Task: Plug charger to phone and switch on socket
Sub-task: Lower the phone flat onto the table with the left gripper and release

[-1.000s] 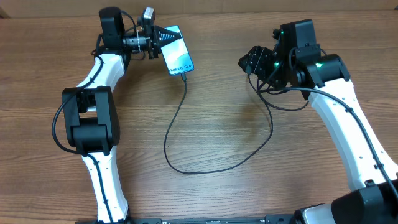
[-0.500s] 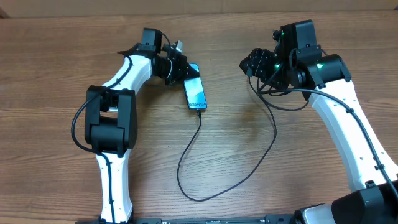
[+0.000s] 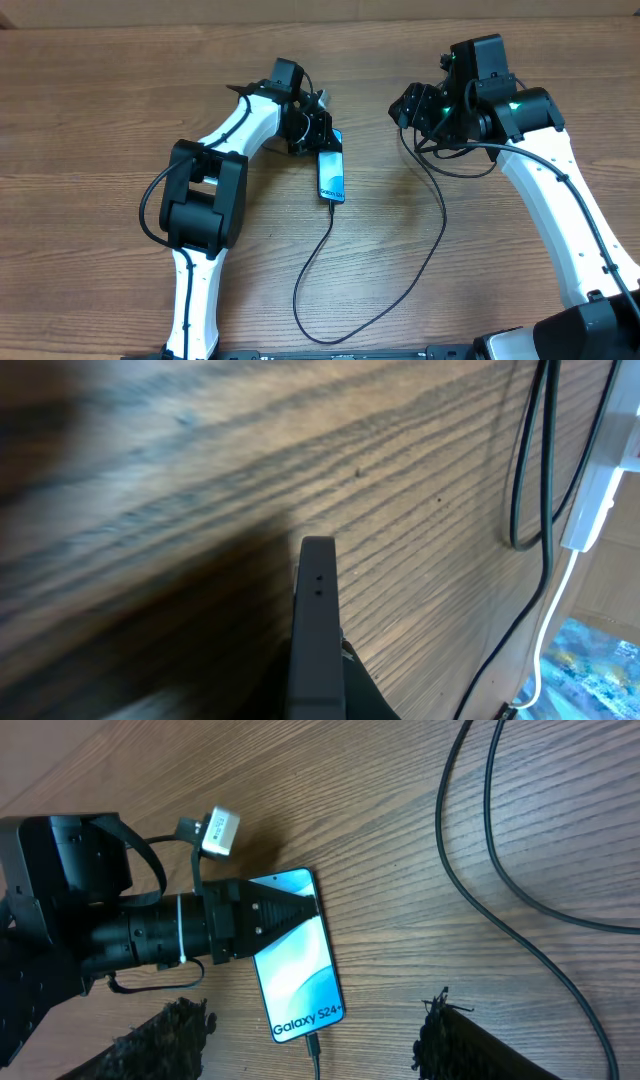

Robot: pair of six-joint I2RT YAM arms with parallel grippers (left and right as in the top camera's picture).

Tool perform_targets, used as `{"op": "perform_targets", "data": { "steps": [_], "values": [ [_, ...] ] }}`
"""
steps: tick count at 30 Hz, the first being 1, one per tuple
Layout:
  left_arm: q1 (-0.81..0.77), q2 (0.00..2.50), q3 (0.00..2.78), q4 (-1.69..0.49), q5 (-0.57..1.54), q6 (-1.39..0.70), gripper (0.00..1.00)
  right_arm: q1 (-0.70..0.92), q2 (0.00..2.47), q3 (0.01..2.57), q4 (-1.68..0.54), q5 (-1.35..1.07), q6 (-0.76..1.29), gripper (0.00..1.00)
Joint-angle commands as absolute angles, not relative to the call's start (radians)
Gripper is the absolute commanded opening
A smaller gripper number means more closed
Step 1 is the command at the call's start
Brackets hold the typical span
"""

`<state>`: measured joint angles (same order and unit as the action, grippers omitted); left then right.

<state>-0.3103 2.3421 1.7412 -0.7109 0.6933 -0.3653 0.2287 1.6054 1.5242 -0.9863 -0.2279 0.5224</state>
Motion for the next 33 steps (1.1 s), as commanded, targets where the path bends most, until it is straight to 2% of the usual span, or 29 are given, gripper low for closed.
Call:
{"op": "perform_targets", "data": {
  "steps": [1, 4, 16, 18, 22, 30, 33],
  "values": [
    [-0.316, 2.328, 1.738, -0.71, 0.642, -0.393, 0.08, 0.228, 1.586, 1.532, -0.992, -0.209, 0.514, 0.7],
    [-0.316, 2.328, 1.738, -0.71, 0.643, -0.393, 0.18, 0.228, 1.586, 1.532, -0.992, -0.209, 0.514, 0.71],
    [-0.316, 2.328, 1.738, -0.729, 0.643, -0.393, 0.21, 0.228, 1.586, 1.532, -0.994, -0.209, 0.514, 0.71],
    [-0.316, 2.328, 1.738, -0.734, 0.643, -0.393, 0.28, 0.228, 1.586, 1.532, -0.994, -0.209, 0.514, 0.7],
    [-0.316, 2.328, 1.738, -0.741, 0.643, -0.393, 0.33, 0.228, 1.586, 1.532, -0.994, -0.209, 0.515, 0.7],
    [-0.316, 2.328, 1.738, -0.79, 0.591, -0.393, 0.34, 0.228, 1.586, 1.532, -0.994, -0.209, 0.515, 0.71],
    [-0.316, 2.328, 1.738, -0.797, 0.591, -0.393, 0.45, 0.228, 1.586, 1.532, -0.994, -0.209, 0.515, 0.7]
  ]
}}
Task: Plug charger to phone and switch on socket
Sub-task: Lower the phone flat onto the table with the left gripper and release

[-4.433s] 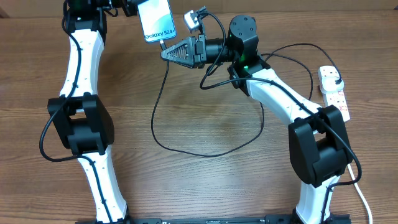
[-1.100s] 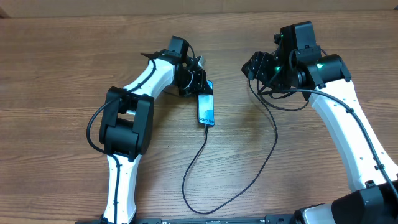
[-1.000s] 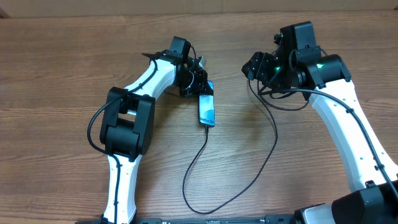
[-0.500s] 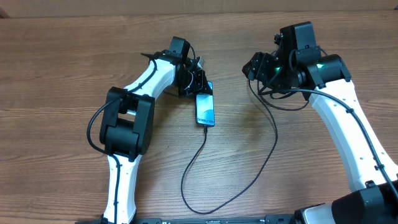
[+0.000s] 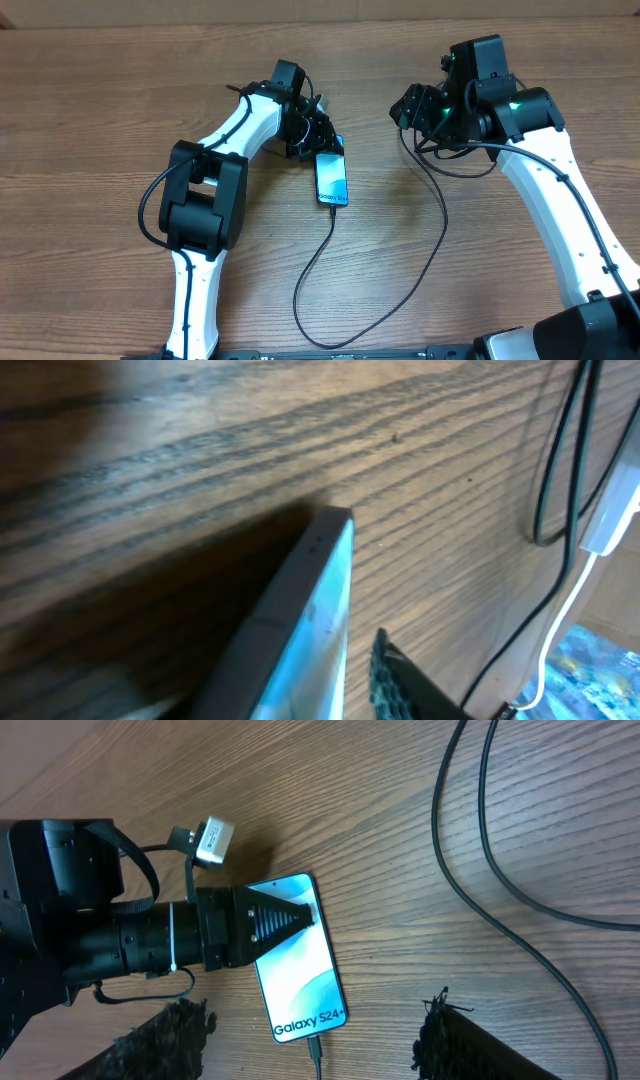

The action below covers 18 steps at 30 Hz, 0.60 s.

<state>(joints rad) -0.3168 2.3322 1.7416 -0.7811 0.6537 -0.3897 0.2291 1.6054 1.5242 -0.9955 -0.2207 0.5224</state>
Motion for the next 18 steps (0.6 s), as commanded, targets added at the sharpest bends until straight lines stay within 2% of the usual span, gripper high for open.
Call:
{"op": "perform_targets", "data": {
  "steps": [1, 3, 4, 8, 11, 17, 18],
  "values": [
    [-0.316, 2.328, 1.738, -0.801, 0.59, -0.393, 0.53, 0.228, 1.586, 1.532, -0.994, -0.209, 0.515, 0.7],
    [-0.316, 2.328, 1.738, -0.81, 0.559, -0.393, 0.71, 0.228, 1.586, 1.532, -0.994, -0.209, 0.515, 0.7],
    [-0.316, 2.328, 1.738, -0.817, 0.54, -0.393, 0.76, 0.228, 1.586, 1.532, -0.994, -0.209, 0.515, 0.7],
    [-0.316, 2.328, 1.738, -0.842, 0.512, -0.392, 0.8, 0.228, 1.586, 1.532, -0.993, -0.209, 0.515, 0.7],
    [-0.315, 2.328, 1.738, -0.842, 0.502, -0.393, 1.0, 0.228, 1.586, 1.532, -0.994, -0.21, 0.515, 0.7],
    [-0.314, 2.323, 1.784, -0.957, 0.3, -0.417, 1.0, 0.228, 1.586, 1.532, -0.994, -0.21, 0.515, 0.71],
    [-0.314, 2.317, 1.817, -1.002, 0.254, -0.407, 1.0, 0.228, 1.586, 1.532, -0.994, -0.21, 0.515, 0.91]
  ]
}}
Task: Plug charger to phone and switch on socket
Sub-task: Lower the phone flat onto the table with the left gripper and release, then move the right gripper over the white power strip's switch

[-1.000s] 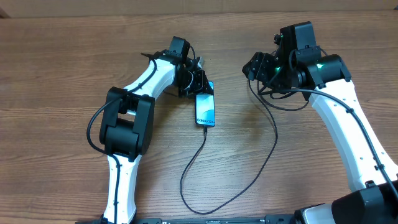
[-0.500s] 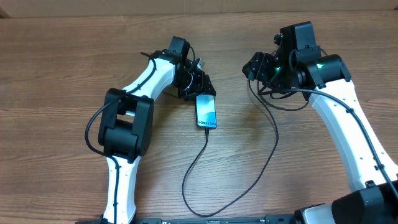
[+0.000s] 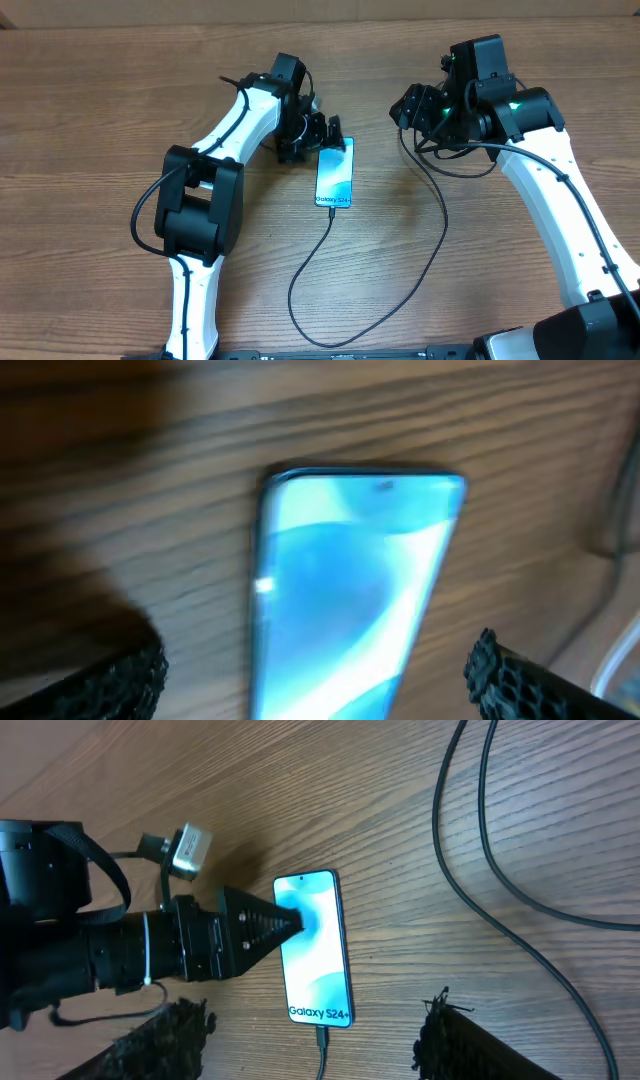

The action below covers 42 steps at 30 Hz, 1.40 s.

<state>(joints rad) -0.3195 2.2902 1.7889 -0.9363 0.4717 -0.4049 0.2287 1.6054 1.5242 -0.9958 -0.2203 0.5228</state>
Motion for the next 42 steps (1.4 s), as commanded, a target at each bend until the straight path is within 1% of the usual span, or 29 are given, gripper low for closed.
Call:
{"op": "perform_targets", "data": {
  "steps": [1, 5, 9, 11, 16, 20, 22, 27, 33, 36, 39, 42],
  "values": [
    [-0.314, 2.31, 1.848, -1.038, 0.216, -0.403, 1.0, 0.228, 1.586, 1.532, -0.995, -0.21, 0.515, 1.0],
    [-0.319, 2.239, 2.031, -1.207, 0.039, -0.373, 1.0, 0.228, 1.586, 1.531, -1.002, -0.21, 0.515, 1.0],
    [-0.342, 2.149, 2.205, -1.358, -0.059, -0.365, 1.0, 0.228, 1.586, 1.531, -1.001, -0.21, 0.515, 1.0],
    [-0.36, 2.091, 2.259, -1.415, -0.06, -0.366, 1.0, 0.228, 1.586, 1.531, -1.001, -0.209, 0.515, 1.0],
    [-0.381, 1.992, 2.266, -1.454, -0.059, -0.366, 1.0, 0.228, 1.586, 1.531, -1.001, -0.21, 0.515, 1.0],
    [-0.38, 1.993, 2.265, -1.454, -0.059, -0.366, 1.0, 0.224, 1.586, 1.531, -1.0, -0.204, 0.515, 1.0],
    [-0.38, 1.993, 2.265, -1.454, -0.059, -0.366, 1.0, 0.195, 1.586, 1.533, -0.997, -0.195, 0.523, 1.0],
    [-0.38, 1.993, 2.265, -1.454, -0.059, -0.366, 1.0, 0.033, 1.586, 1.534, -0.993, -0.217, 0.516, 1.0],
    [-0.38, 1.993, 2.265, -1.454, -0.059, -0.366, 1.0, -0.271, 1.592, 1.534, -0.989, -0.399, 0.323, 1.0],
    [-0.38, 1.993, 2.265, -1.454, -0.059, -0.366, 1.0, -0.395, 1.615, 1.534, -0.984, -0.429, 0.221, 1.0],
    [-0.38, 1.993, 2.265, -1.454, -0.059, -0.366, 1.0, -0.478, 1.664, 1.533, -0.962, -0.429, 0.102, 1.0],
    [-0.38, 1.993, 2.265, -1.454, -0.059, -0.366, 1.0, -0.519, 1.727, 1.533, -0.923, -0.429, 0.053, 1.0]
  ]
}}
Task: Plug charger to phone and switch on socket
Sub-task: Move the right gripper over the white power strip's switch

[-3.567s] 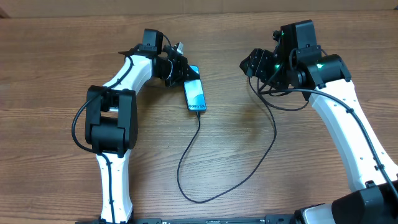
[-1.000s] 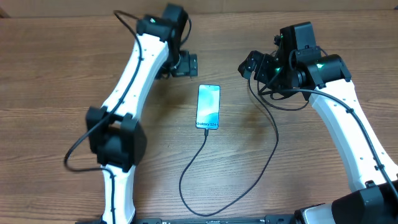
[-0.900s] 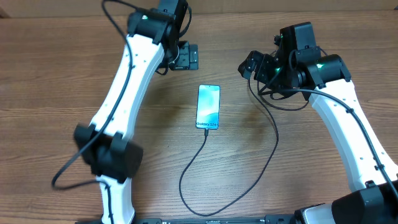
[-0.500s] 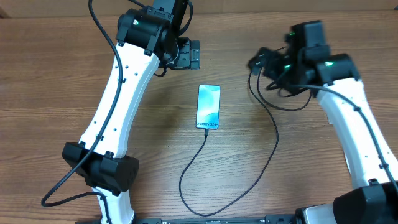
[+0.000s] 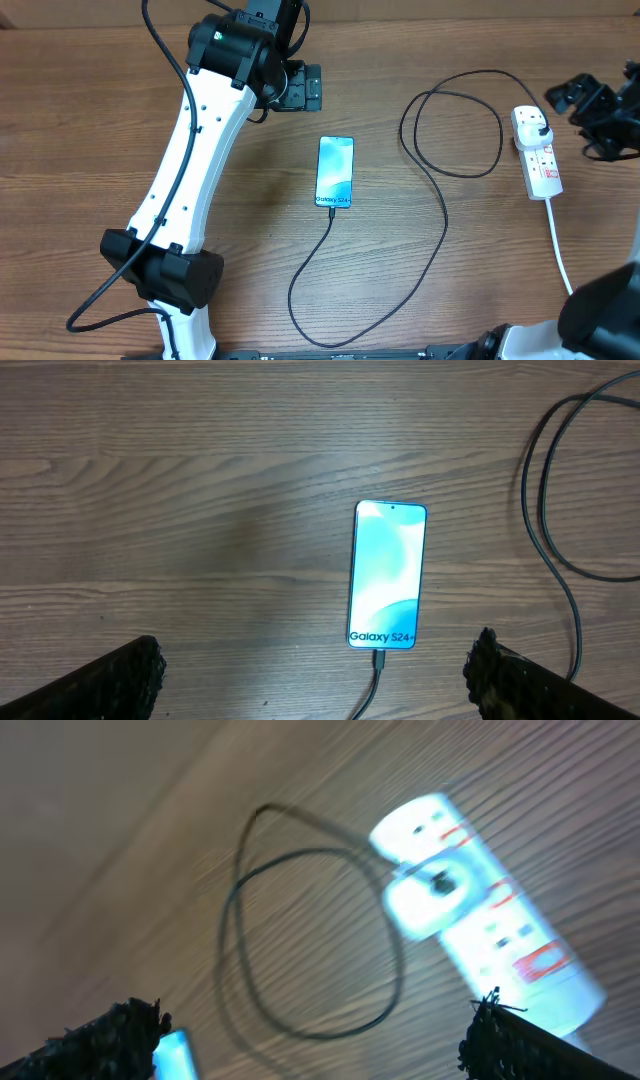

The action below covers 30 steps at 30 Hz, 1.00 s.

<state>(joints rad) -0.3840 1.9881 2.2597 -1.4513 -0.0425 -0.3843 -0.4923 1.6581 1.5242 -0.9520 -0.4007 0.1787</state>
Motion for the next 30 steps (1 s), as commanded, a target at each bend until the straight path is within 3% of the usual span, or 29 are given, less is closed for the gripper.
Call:
{"op": "perform_targets", "data": {
  "steps": [1, 16, 30],
  "values": [
    [-0.38, 1.993, 2.265, -1.454, -0.059, -0.366, 1.0, -0.524, 1.745, 1.533, -0.912, -0.428, 0.047, 1.0],
    [-0.38, 1.993, 2.265, -1.454, -0.059, -0.366, 1.0, -0.527, 2.002, 1.531, -0.783, -0.387, 0.039, 1.0],
    [-0.38, 1.993, 2.265, -1.454, -0.059, -0.366, 1.0, -0.481, 2.069, 1.489, -0.745, -0.406, 0.025, 1.0]
  ]
}}
